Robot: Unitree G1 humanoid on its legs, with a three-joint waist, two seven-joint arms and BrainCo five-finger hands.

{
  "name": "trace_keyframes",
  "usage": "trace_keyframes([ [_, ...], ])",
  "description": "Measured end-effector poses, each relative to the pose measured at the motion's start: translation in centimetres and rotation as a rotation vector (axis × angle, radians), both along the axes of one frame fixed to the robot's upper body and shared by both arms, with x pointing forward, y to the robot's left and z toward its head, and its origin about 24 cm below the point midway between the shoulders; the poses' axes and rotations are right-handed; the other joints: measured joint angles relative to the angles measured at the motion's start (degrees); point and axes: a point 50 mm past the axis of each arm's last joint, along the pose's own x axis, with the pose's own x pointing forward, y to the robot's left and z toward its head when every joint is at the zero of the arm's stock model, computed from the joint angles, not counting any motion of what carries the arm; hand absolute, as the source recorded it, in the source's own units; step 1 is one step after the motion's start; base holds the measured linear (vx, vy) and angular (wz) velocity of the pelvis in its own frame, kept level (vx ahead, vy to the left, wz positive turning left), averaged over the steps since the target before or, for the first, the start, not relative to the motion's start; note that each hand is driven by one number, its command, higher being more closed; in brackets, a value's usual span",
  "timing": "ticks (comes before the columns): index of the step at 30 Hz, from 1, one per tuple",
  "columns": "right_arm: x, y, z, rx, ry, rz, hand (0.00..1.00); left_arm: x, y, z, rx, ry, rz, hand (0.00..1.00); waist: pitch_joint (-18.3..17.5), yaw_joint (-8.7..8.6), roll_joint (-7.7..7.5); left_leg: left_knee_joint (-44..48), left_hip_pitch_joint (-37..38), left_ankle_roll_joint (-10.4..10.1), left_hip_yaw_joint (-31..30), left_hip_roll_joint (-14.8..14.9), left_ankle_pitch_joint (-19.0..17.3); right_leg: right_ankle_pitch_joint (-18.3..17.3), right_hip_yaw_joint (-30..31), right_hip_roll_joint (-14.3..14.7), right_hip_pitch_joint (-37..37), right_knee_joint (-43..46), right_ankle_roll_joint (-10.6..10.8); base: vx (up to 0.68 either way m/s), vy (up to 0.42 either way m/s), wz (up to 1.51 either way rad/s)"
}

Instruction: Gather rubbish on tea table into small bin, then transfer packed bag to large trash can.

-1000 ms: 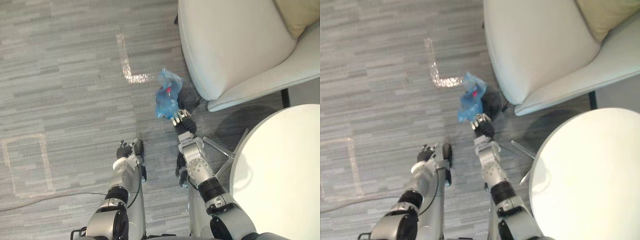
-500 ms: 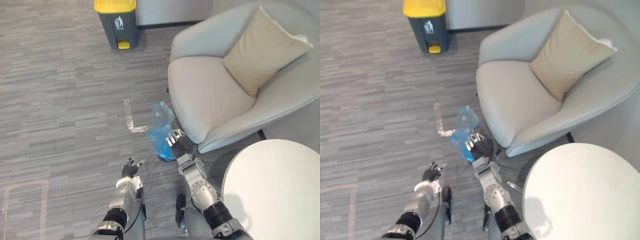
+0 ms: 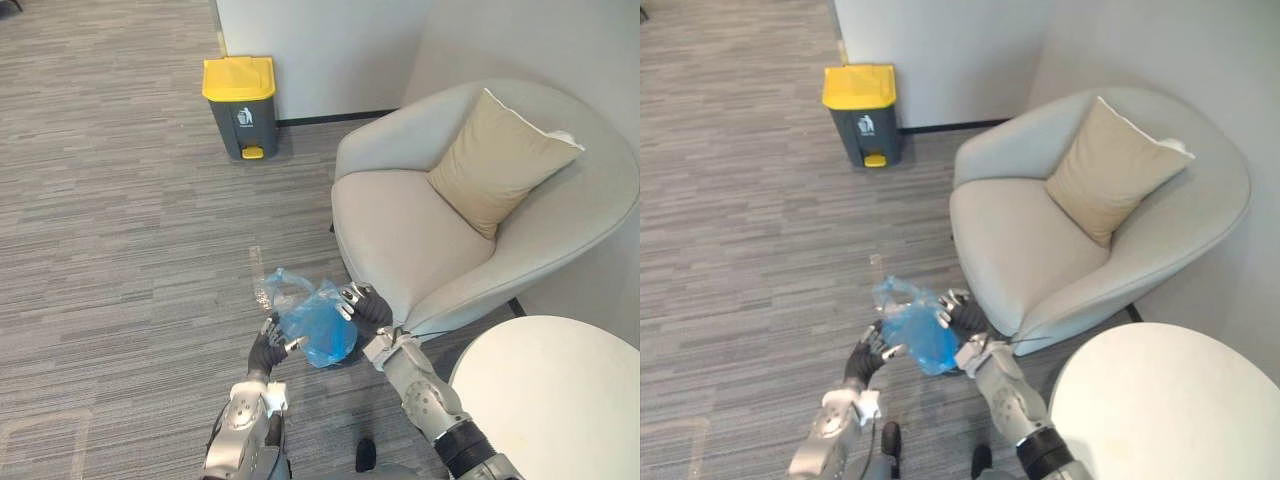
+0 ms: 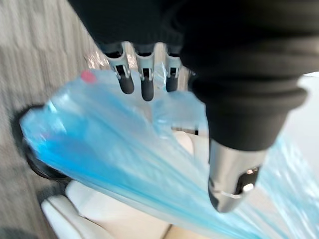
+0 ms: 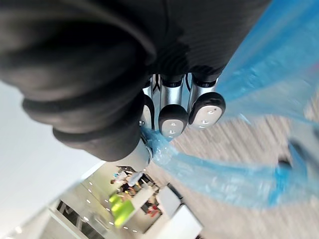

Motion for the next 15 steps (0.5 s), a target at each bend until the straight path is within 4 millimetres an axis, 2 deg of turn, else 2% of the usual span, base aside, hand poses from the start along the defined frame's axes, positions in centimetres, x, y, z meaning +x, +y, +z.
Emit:
trace_keyframes([
  [3,0.1,-1.3,0.0,-0.04,-0.013,-0.01,1.0,1.4,0.6,3.0,0.026,-0.143,-0.021,0.0,-0.6,-0.18,0.14,-1.3,1.5,0.3,0.1,-0.5,0.6,1.1,0.5,-0.3,1.3,-1.5,0.2,-0.01,0.025,-0.07],
  [5,0.2,-1.8,0.1,-0.066,-0.025,-0.021,1.0,1.8,0.8,3.8,0.03,-0.18,-0.023,0.0,-0.7,-0.3,0.15,-2.0,2.4,0.4,0.1,-0.7,0.7,1.3,0.6,-0.4,2.1,-2.2,0.3,0.0,0.012,-0.02],
  [10,0.5,-2.1,1.6,-0.047,-0.088,-0.04,1.0,2.1,1.2,4.8,0.044,-0.229,-0.027,0.0,-1.2,-0.39,0.2,-3.6,3.7,0.7,0.0,-1.3,1.5,1.4,1.3,-0.7,2.6,-2.4,0.5,0.0,0.015,-0.05],
  [15,0.7,-2.4,1.9,-0.045,-0.099,-0.048,1.0,2.2,1.1,5.4,0.038,-0.257,-0.051,0.0,-1.4,-0.45,-0.03,-4.4,5.1,0.8,0.1,-1.5,1.7,1.4,1.4,-0.8,3.6,-2.7,0.5,0.0,0.0,0.0],
])
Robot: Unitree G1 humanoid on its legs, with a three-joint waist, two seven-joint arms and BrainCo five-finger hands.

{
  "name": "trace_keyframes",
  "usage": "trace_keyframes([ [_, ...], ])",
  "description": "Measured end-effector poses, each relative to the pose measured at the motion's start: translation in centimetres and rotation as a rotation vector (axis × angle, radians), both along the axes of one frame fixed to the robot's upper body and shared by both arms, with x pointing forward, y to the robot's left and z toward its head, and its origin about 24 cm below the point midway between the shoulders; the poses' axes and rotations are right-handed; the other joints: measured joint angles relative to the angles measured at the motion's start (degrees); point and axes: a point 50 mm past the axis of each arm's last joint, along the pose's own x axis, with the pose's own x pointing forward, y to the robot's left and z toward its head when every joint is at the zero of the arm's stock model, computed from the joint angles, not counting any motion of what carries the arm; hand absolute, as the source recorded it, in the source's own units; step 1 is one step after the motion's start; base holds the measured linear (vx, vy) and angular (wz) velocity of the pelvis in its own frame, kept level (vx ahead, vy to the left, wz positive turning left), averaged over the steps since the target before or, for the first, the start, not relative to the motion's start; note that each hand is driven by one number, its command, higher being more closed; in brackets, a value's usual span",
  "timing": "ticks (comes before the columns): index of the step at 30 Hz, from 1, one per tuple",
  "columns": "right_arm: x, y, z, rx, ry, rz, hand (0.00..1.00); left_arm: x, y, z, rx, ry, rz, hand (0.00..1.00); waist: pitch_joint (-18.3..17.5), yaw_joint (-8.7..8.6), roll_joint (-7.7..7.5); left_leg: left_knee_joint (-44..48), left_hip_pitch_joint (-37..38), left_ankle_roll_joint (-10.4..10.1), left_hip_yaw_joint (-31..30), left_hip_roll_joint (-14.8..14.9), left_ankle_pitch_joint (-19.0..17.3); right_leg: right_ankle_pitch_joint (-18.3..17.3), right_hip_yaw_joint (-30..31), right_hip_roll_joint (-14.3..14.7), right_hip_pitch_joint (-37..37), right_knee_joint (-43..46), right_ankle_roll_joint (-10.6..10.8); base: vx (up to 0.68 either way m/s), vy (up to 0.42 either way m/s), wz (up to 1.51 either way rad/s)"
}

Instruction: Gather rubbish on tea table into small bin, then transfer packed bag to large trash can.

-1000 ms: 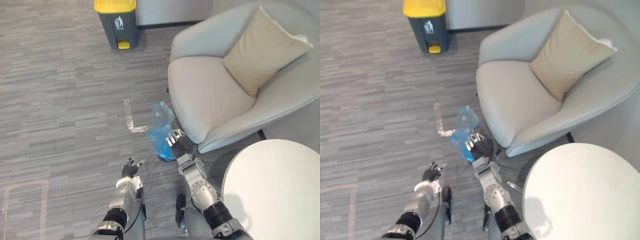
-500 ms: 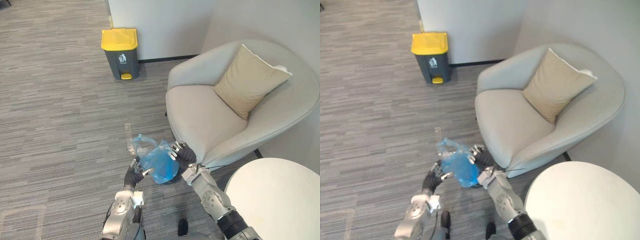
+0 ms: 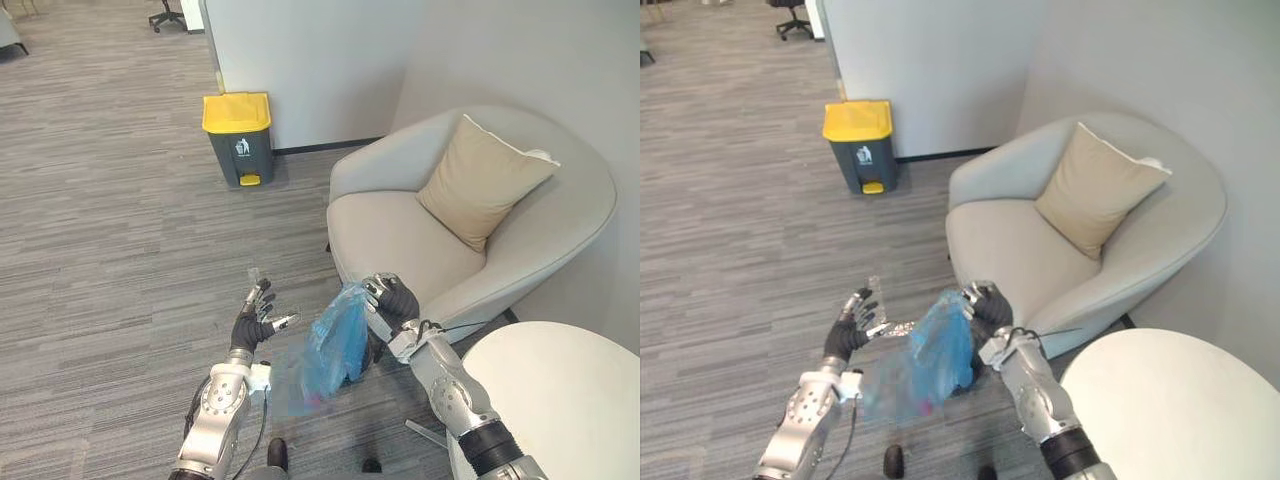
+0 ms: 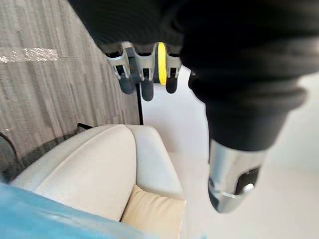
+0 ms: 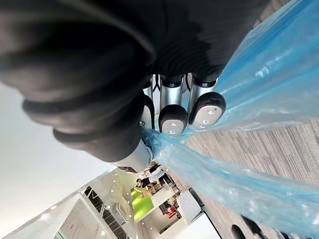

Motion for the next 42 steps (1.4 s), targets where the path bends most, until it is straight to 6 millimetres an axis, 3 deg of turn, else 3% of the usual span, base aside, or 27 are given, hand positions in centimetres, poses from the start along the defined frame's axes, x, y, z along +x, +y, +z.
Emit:
trace_keyframes([
  [8,0.1,0.0,1.7,-0.002,-0.073,0.03,1.0,0.0,0.2,0.3,0.056,-0.011,-0.077,0.0,-1.5,-0.29,-0.14,-0.9,0.9,-0.1,0.1,0.0,0.3,0.0,0.4,0.1,0.3,-0.5,0.0,0.0,-0.001,-0.01],
  [14,0.4,1.2,3.7,0.014,-0.156,0.086,1.0,1.0,-2.1,1.2,0.117,-0.063,-0.202,0.0,-1.9,-0.77,-0.52,-1.9,2.2,-0.1,0.5,-0.1,0.7,0.1,1.3,0.1,0.6,-0.5,0.1,-0.01,0.004,-0.07],
  [19,0.1,2.2,3.5,0.028,-0.146,0.124,1.0,1.3,-3.9,1.4,0.158,-0.084,-0.276,0.0,-2.4,-1.04,-0.87,-1.9,2.3,-0.1,0.9,-0.1,0.7,0.2,1.7,0.1,0.5,-0.5,0.2,0.0,0.001,-0.04],
  [33,-0.4,5.8,4.7,0.111,-0.165,0.23,1.0,1.1,-6.0,-1.1,0.278,-0.013,-0.279,0.0,-3.6,-1.87,-0.85,-1.9,2.3,-0.1,1.3,-0.1,0.7,0.4,2.0,0.1,0.3,-0.5,0.3,0.0,0.0,-0.01],
  [42,-1.3,7.8,4.9,0.208,-0.137,0.3,1.0,1.0,-5.8,-3.0,0.386,0.049,-0.245,0.0,-3.7,-2.06,-1.03,-1.9,2.4,-0.1,1.3,-0.1,0.7,0.4,2.0,0.1,0.4,-0.5,0.3,0.0,0.0,0.0],
])
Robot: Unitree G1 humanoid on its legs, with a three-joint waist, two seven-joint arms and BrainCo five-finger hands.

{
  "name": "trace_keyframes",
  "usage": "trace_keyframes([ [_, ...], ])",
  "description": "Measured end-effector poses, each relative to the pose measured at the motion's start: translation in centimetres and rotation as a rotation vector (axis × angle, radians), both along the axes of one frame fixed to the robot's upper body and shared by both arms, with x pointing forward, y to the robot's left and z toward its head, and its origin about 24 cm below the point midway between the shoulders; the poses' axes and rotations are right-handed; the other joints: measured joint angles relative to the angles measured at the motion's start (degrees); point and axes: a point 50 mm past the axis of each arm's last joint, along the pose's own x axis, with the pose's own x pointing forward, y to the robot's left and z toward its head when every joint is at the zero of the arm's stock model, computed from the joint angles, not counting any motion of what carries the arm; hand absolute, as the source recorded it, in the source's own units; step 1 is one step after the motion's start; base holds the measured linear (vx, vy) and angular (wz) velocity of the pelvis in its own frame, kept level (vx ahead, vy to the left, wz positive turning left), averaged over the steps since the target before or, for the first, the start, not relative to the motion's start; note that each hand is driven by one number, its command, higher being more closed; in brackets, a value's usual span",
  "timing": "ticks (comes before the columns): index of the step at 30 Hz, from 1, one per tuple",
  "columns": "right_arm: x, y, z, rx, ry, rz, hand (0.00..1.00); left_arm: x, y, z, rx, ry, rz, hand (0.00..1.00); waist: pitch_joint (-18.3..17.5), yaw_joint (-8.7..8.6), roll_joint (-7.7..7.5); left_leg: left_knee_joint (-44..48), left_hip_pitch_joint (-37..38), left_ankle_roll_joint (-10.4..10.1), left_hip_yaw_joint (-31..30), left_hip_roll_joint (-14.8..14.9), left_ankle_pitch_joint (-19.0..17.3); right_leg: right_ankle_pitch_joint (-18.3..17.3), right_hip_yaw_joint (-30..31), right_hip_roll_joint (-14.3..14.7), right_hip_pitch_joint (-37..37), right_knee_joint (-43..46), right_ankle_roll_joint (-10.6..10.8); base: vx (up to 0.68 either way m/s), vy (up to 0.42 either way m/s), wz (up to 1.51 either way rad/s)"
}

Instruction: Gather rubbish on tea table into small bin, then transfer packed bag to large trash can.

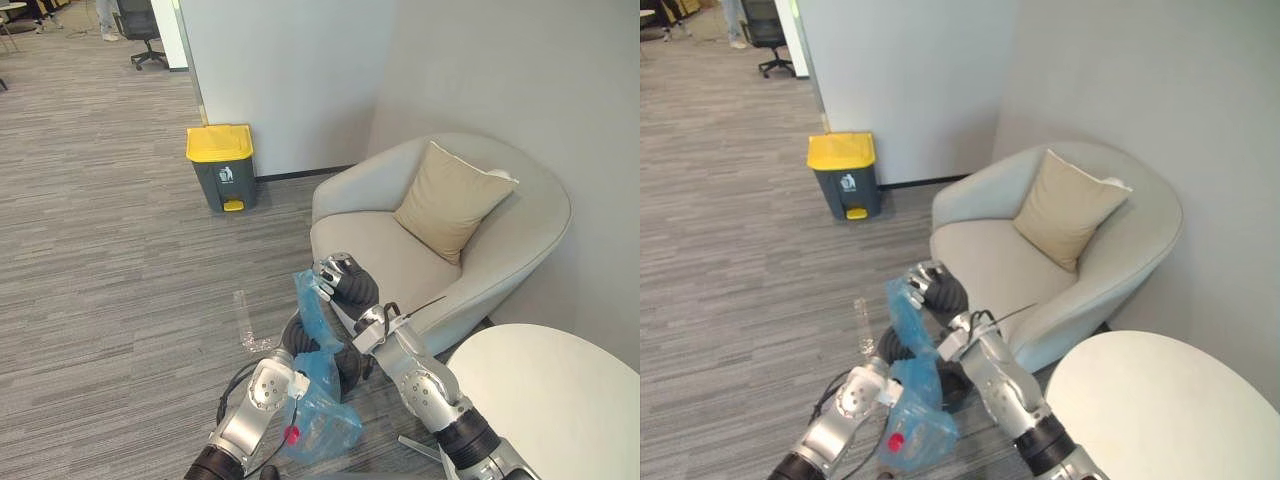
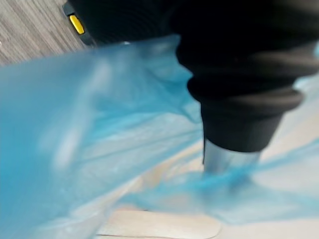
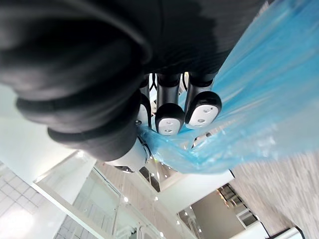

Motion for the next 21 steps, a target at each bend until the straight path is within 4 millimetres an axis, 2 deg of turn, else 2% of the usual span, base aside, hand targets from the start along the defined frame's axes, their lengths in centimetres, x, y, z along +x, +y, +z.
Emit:
trace_keyframes([
  [6,-0.6,1.6,0.3,0.02,0.003,0.08,1.0,0.2,0.4,-0.8,0.031,0.028,0.039,0.0,-0.3,-0.27,-0.49,0.0,0.0,0.0,0.0,0.0,0.0,0.0,0.1,0.0,0.0,0.0,0.0,0.0,0.0,0.0],
  [9,-1.4,2.4,1.4,0.054,-0.026,0.131,1.0,0.6,0.7,-0.9,0.038,0.029,0.056,0.0,-0.4,-0.33,-0.61,0.0,0.0,-0.1,0.0,0.0,-0.1,0.0,0.2,0.0,-0.1,0.0,0.0,0.0,0.0,0.0],
  [16,-1.7,3.6,2.6,0.097,-0.043,0.209,1.0,0.7,0.9,-1.5,0.047,0.051,0.075,0.0,-0.4,-0.56,-0.63,0.0,0.2,-0.5,0.3,0.0,-0.4,0.3,0.9,0.1,-0.2,-0.2,0.0,0.0,0.0,-0.05],
  [21,-2.4,4.2,3.8,0.12,-0.085,0.252,1.0,0.9,1.2,-1.3,0.022,0.038,0.104,0.0,-0.4,-0.48,-0.63,0.0,0.2,-0.5,0.6,0.1,-0.4,0.5,1.4,0.2,-0.4,-0.4,-0.1,0.0,-0.002,-0.06],
])
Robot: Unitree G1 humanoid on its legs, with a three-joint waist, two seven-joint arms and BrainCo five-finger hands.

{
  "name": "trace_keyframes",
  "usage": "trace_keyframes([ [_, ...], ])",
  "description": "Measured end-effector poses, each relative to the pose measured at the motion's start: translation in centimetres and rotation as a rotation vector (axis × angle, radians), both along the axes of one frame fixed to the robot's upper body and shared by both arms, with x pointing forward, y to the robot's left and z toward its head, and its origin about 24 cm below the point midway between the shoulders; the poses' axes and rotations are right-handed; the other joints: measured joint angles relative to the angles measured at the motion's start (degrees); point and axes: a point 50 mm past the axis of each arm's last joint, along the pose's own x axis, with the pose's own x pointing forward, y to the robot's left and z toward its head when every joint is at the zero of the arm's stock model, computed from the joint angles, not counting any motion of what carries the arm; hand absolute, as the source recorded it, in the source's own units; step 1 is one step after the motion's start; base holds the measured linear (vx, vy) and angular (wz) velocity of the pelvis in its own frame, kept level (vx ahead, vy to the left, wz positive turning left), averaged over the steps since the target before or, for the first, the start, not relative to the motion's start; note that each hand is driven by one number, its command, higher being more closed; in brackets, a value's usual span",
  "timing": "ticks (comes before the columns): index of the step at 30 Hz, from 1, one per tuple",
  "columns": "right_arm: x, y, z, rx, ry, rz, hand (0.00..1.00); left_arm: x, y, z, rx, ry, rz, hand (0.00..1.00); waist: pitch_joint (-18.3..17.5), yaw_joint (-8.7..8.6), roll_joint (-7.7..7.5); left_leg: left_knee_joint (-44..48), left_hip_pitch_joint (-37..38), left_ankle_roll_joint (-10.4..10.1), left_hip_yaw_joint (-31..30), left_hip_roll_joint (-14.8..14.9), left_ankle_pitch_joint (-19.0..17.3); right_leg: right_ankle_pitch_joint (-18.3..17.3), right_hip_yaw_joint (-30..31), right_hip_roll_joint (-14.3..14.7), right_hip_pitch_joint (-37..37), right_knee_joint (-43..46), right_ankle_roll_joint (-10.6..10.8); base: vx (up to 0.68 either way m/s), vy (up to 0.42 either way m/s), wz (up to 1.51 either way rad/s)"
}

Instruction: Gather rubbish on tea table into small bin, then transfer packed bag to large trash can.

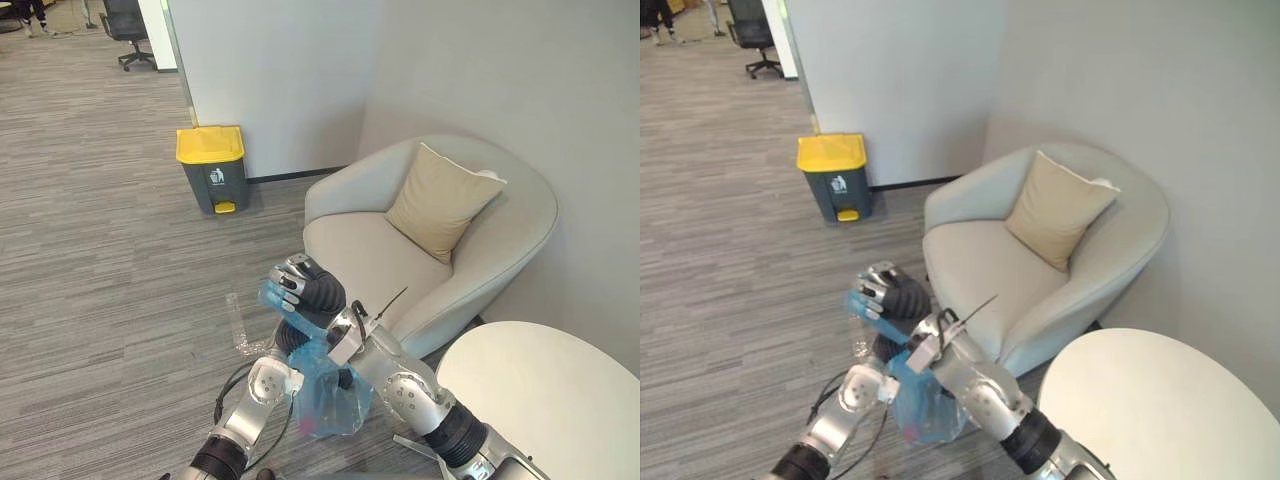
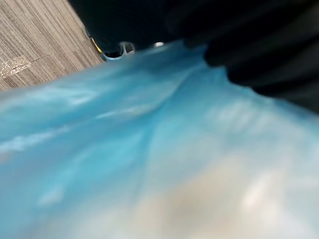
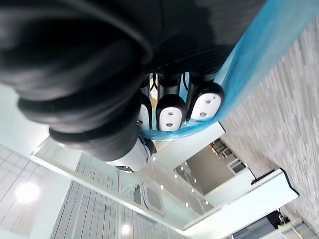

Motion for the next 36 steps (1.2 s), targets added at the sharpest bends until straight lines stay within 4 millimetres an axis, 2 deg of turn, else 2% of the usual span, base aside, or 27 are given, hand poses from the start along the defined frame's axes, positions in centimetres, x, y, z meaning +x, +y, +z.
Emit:
trace_keyframes([
  [1,-0.1,0.2,0.3,0.002,-0.012,0.013,1.0,-0.1,0.1,0.0,-0.003,-0.003,0.001,1.0,0.0,-0.01,0.0,0.0,0.0,0.0,0.1,0.0,0.0,0.1,0.2,0.0,0.0,-0.1,0.0,0.0,-0.003,-0.06],
  [5,-0.3,0.6,0.4,0.003,-0.012,0.034,1.0,-0.9,0.2,-0.7,0.0,0.025,0.005,1.0,0.0,0.04,0.02,0.0,0.2,-0.9,0.1,0.1,-0.7,0.2,0.4,0.1,0.0,-0.3,0.0,0.0,-0.003,-0.05],
  [11,-0.7,1.1,0.1,0.001,0.021,0.047,1.0,-1.0,-0.3,-1.3,0.068,0.029,-0.016,1.0,0.0,-0.12,0.06,0.0,0.3,-1.1,0.0,0.1,-0.8,0.2,0.5,0.2,0.0,-0.3,0.0,0.0,-0.002,-0.02],
  [16,-0.7,0.7,-0.4,0.012,0.043,0.023,1.0,0.7,1.0,-0.1,0.061,-0.021,0.064,1.0,0.1,-0.34,0.11,0.0,0.3,-0.8,0.1,0.1,-0.7,0.5,1.0,0.2,0.0,-0.6,-0.1,0.01,-0.001,-0.03],
  [20,-1.3,0.4,-1.5,0.024,0.08,0.022,1.0,1.1,1.2,0.8,0.01,-0.049,0.094,1.0,0.2,-0.36,0.21,0.0,0.3,-0.7,0.2,0.1,-0.6,0.5,1.0,0.2,0.0,-0.6,-0.1,0.0,0.0,0.0],
  [25,-1.5,-1.3,-3.1,0.032,0.128,-0.045,1.0,1.4,1.4,3.0,-0.086,-0.12,0.135,1.0,0.5,-0.38,0.65,0.0,0.4,-0.4,0.5,0.0,-0.8,0.5,1.1,0.2,0.0,-0.5,-0.1,0.0,-0.001,-0.01],
  [26,-1.1,-2.3,-3.5,0.008,0.119,-0.108,1.0,1.3,1.6,3.6,-0.133,-0.142,0.16,1.0,0.7,-0.36,0.85,0.0,0.4,-0.3,0.5,-0.1,-0.8,0.4,1.1,0.1,0.0,-0.4,0.0,0.0,0.0,0.0],
  [32,-0.1,-5.7,-4.8,-0.112,0.089,-0.31,1.0,0.9,2.5,4.5,-0.231,-0.165,0.229,1.0,1.2,-0.2,1.29,0.0,0.9,-0.2,0.6,-0.3,-0.8,-0.1,1.1,0.0,0.0,0.5,0.2,0.0,0.0,0.0],
  [33,-0.1,-5.8,-4.9,-0.136,0.076,-0.328,0.0,0.9,2.5,4.6,-0.239,-0.167,0.232,1.0,1.2,-0.18,1.29,0.0,0.9,-0.2,0.6,-0.3,-0.8,-0.1,1.1,0.0,0.0,0.5,0.2,0.0,0.0,0.0],
  [36,0.2,-6.4,-4.8,-0.238,-0.003,-0.407,0.0,0.7,2.1,5.2,-0.282,-0.183,0.225,1.0,1.2,-0.13,1.29,0.0,1.0,-0.1,0.6,-0.3,-0.8,-0.2,1.0,-0.1,0.0,0.6,0.2,0.0,0.0,0.0],
])
